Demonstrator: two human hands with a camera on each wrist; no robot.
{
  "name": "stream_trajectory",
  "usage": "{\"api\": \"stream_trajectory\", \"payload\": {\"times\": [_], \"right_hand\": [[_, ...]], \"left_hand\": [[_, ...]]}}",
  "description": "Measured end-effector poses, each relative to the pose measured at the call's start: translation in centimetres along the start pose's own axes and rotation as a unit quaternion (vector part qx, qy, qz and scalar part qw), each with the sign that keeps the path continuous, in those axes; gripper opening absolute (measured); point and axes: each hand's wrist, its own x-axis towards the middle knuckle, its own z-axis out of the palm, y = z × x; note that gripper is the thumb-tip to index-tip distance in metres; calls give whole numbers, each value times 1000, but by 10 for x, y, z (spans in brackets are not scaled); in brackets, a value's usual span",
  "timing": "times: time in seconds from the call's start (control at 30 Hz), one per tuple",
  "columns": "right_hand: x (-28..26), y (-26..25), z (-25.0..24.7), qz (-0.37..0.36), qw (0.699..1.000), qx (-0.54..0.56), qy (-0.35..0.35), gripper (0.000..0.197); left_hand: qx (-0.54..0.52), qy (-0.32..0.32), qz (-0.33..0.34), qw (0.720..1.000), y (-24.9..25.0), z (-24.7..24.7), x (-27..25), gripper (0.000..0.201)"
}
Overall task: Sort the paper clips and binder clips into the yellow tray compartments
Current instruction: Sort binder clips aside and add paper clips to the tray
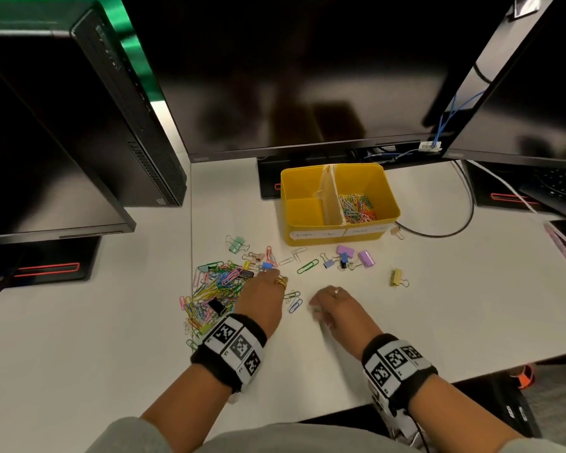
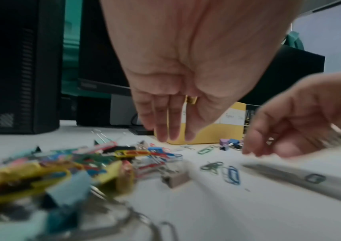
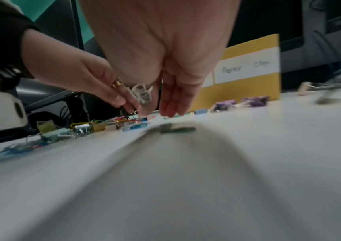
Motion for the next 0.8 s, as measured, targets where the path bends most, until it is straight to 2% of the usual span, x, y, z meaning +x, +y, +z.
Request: {"api": "stream_trajectory", "payload": {"times": [0.07, 0.13, 0.23, 0.3, 0.43, 0.53, 0.67, 0.8], "right_hand": [[20, -12, -4, -23, 999, -9, 29, 38], [47, -22, -6, -23, 998, -43, 26, 43], [78, -29, -3, 12, 995, -97, -6, 55], [80, -32, -1, 23, 992, -123, -32, 55], [53, -34, 10, -9, 983, -162, -83, 33], [45, -32, 12, 0, 984, -161, -73, 27], [83, -32, 3, -34, 989, -143, -27, 45], [105, -35, 6, -51, 980, -174, -81, 53]], "left_hand": [[35, 10, -29, 999, -7, 1, -5, 44], [54, 6, -62, 997, -14, 6, -16, 38], [59, -1, -89, 994, -23, 12, -29, 35], [51, 6, -98, 994, -28, 12, -31, 33], [27, 37, -99, 994, -29, 0, -19, 33], [15, 20, -106, 994, -24, -15, 5, 28], [-5, -7, -120, 993, -20, -19, 32, 26], [-10, -14, -128, 992, -21, -18, 39, 26]]}}
